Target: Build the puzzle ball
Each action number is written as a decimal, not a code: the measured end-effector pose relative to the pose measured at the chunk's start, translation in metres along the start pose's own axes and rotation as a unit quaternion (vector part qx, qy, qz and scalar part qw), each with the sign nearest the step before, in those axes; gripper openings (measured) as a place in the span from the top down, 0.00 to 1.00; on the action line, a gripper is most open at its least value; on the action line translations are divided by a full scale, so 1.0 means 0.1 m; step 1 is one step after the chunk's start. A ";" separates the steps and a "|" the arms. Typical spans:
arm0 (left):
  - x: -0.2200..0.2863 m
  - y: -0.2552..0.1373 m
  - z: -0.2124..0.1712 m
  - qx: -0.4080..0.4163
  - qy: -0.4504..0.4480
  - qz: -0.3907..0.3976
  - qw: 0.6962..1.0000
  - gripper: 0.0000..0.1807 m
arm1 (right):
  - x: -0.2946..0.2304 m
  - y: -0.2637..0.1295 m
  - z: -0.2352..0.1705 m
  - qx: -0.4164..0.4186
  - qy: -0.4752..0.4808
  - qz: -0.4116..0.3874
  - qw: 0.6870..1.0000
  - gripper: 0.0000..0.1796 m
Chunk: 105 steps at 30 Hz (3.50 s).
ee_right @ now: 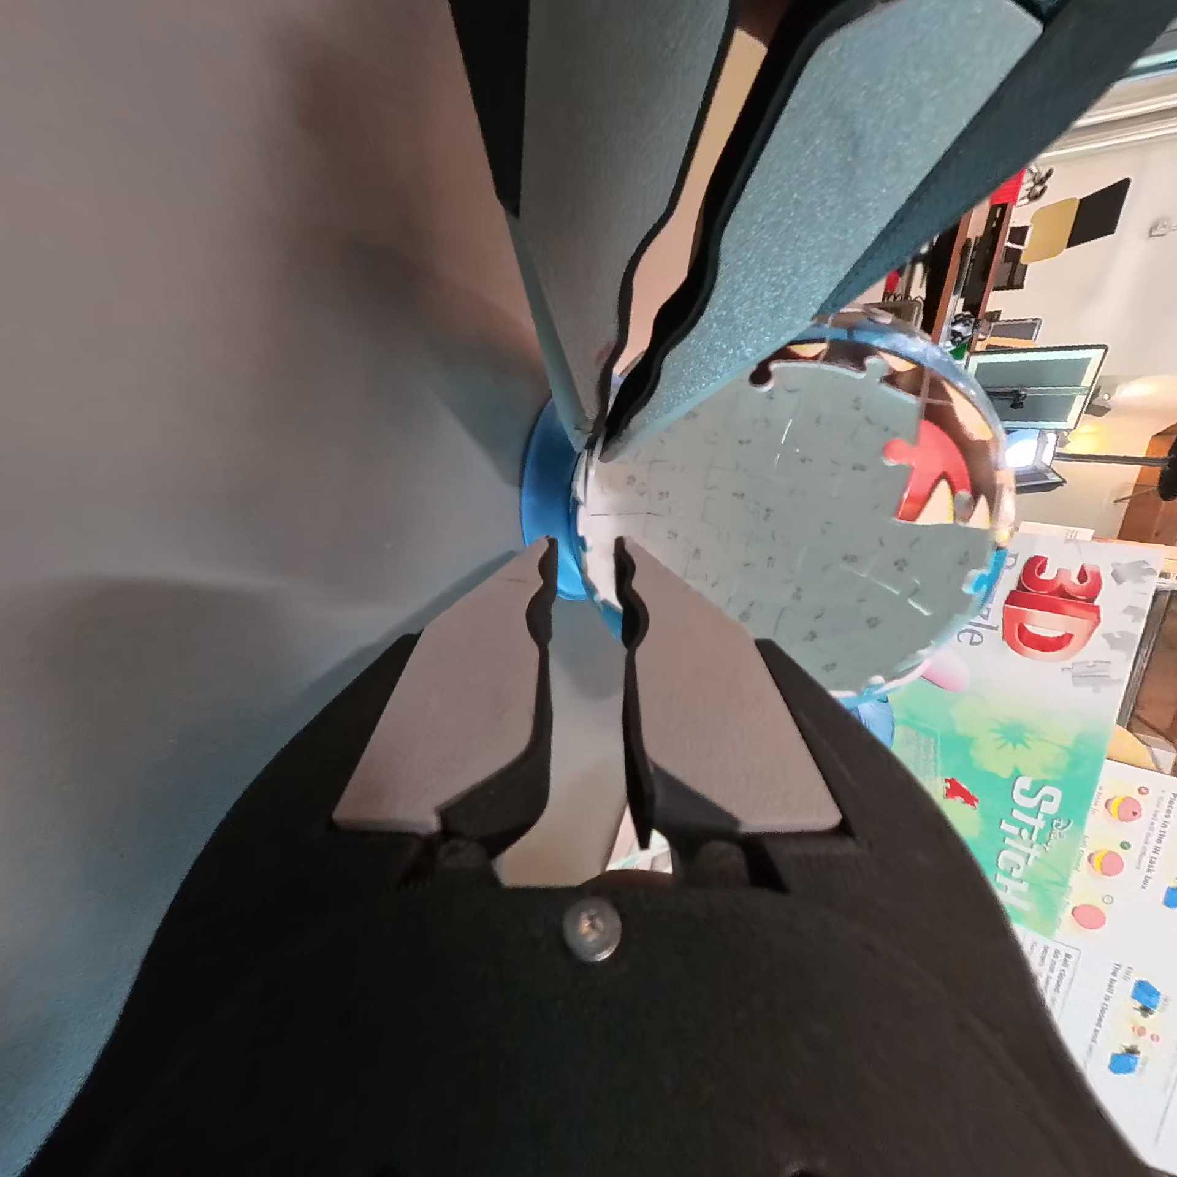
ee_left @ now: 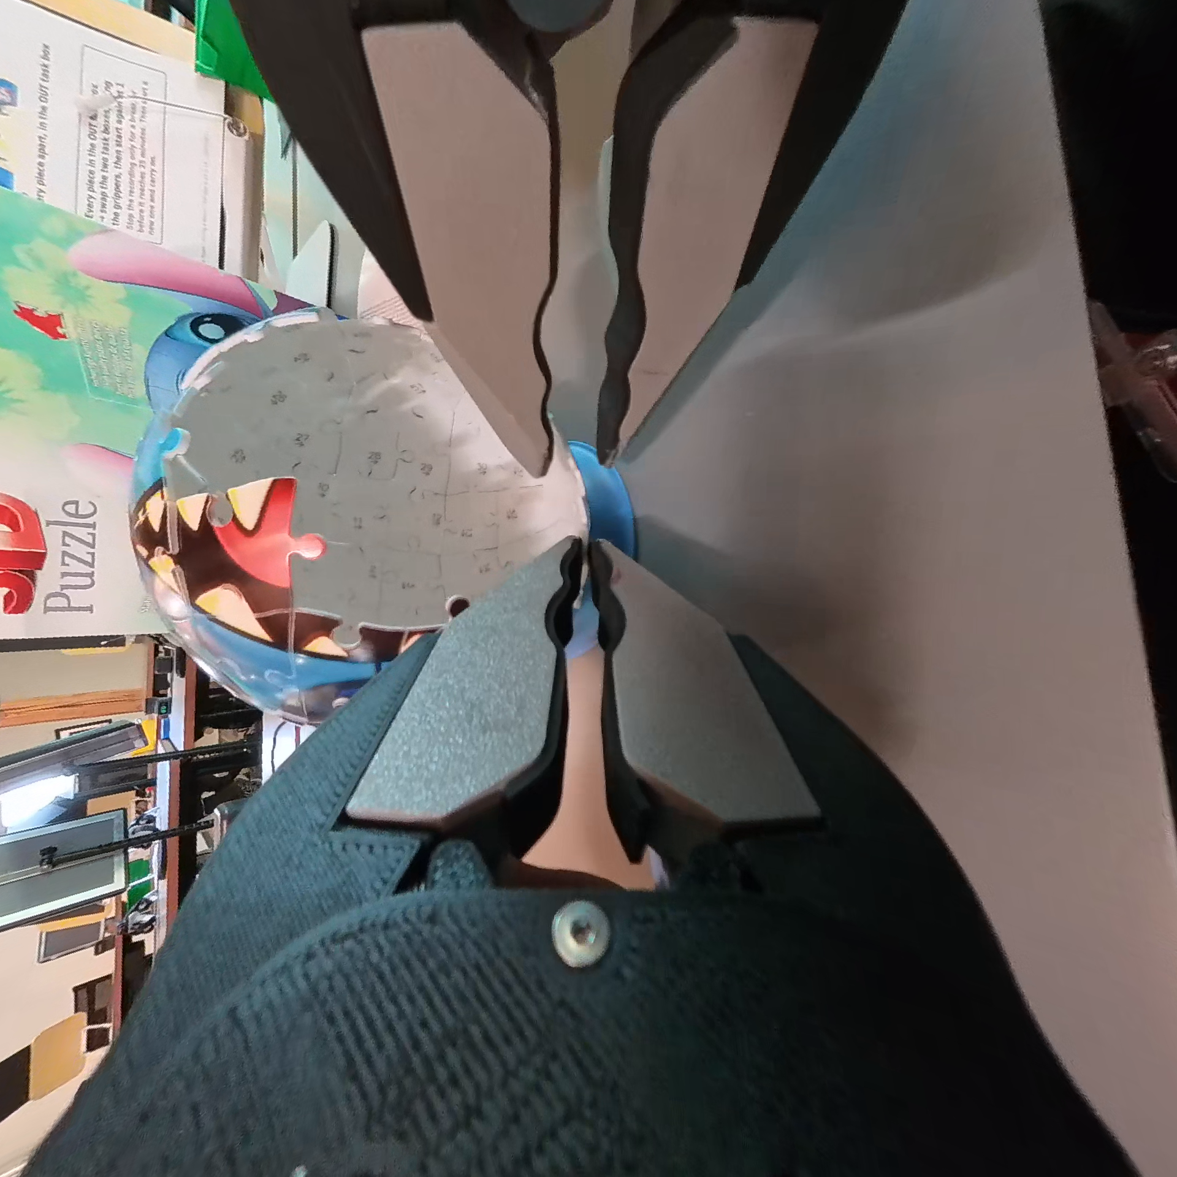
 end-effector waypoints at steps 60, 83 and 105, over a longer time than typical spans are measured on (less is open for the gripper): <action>-0.10 0.07 0.12 -0.052 0.032 -0.046 0.997 1.00 | 0.05 0.14 -0.17 0.101 0.022 0.035 0.994 0.96; -0.13 0.10 0.13 -0.058 0.032 -0.047 0.997 1.00 | 0.09 0.15 -0.25 0.107 0.011 0.034 0.994 0.96; -0.15 0.10 0.17 -0.057 0.031 -0.036 0.997 1.00 | 0.09 0.08 -0.22 0.127 -0.032 0.007 0.991 1.00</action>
Point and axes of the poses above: each gripper's, where its closed fingertips meet, y out along the fingers, z out of its top, x = y × z across the jaws, the point moved 8 cm from there along -y, back along the fingers
